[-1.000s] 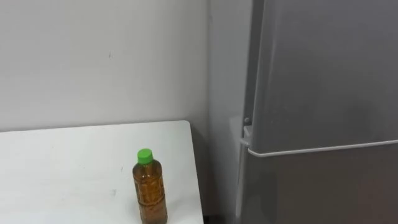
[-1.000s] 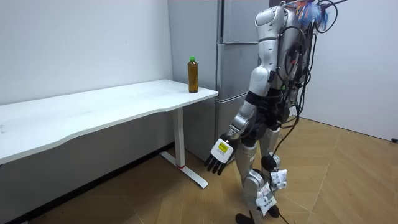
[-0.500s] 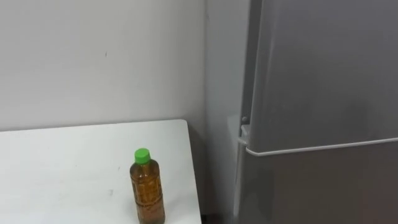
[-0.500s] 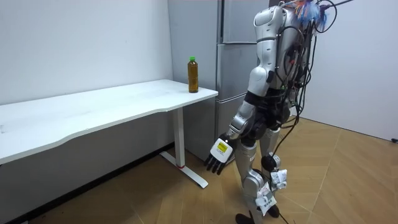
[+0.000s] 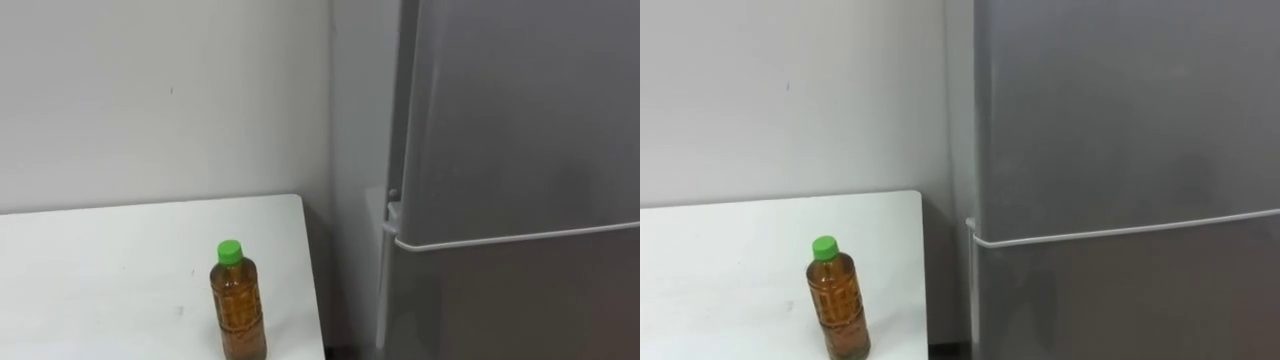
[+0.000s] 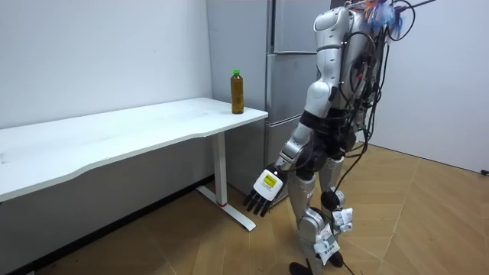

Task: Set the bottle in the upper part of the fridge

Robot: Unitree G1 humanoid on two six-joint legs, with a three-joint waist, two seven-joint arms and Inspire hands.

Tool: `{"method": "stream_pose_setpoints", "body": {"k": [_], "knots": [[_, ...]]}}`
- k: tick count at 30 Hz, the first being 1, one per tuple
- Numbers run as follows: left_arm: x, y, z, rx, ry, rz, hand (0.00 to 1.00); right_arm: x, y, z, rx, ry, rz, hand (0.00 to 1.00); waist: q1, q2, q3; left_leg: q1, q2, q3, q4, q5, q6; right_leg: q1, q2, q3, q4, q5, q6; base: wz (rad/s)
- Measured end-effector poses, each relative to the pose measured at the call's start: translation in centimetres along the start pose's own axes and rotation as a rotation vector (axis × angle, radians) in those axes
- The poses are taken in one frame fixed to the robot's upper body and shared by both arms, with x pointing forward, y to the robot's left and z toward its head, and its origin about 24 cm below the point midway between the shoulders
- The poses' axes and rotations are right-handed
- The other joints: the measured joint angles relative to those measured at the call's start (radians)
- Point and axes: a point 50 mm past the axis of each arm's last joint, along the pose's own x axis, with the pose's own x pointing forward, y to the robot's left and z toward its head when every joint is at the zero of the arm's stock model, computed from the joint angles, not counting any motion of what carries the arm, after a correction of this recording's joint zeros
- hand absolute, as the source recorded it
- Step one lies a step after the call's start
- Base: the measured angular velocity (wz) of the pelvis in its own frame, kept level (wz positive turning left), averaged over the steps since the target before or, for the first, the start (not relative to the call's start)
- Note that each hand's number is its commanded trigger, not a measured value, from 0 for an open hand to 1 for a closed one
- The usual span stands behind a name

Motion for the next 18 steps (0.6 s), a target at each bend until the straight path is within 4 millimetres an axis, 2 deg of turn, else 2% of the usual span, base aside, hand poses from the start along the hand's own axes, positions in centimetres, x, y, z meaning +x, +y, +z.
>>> {"method": "stream_pose_setpoints", "body": {"k": [3,9,13,18], "knots": [[0.1,0.1,0.9,-0.035,-0.029,0.022,0.00,0.0,-0.2,0.1,-0.005,-0.004,-0.004,0.00,0.000,0.006,-0.0002,0.001,-0.001,-0.008,-0.008,0.000,0.000,0.000,0.001,-0.004,0.000,0.000,0.000,0.03],[0.1,1.3,4.6,-0.209,-0.197,0.103,0.00,-0.1,-0.8,0.6,-0.020,-0.029,-0.016,0.00,0.002,0.012,0.0000,0.002,-0.001,-0.011,-0.009,0.000,0.000,0.000,0.001,-0.006,0.000,0.000,0.000,0.01],[-0.3,1.5,6.8,-0.287,-0.285,0.128,0.00,-0.2,-0.9,0.5,-0.046,-0.035,-0.019,0.00,0.000,0.022,-0.0042,0.006,-0.001,-0.010,-0.009,0.000,0.000,0.000,0.001,-0.005,0.000,0.000,0.000,-0.01],[-1.1,1.5,10.0,-0.362,-0.422,0.146,0.00,-0.4,-1.3,0.5,-0.028,-0.055,-0.032,0.00,0.003,0.020,-0.0038,0.009,-0.001,-0.010,-0.009,0.000,0.000,0.001,0.002,0.000,0.002,0.000,0.000,-0.02]]}}
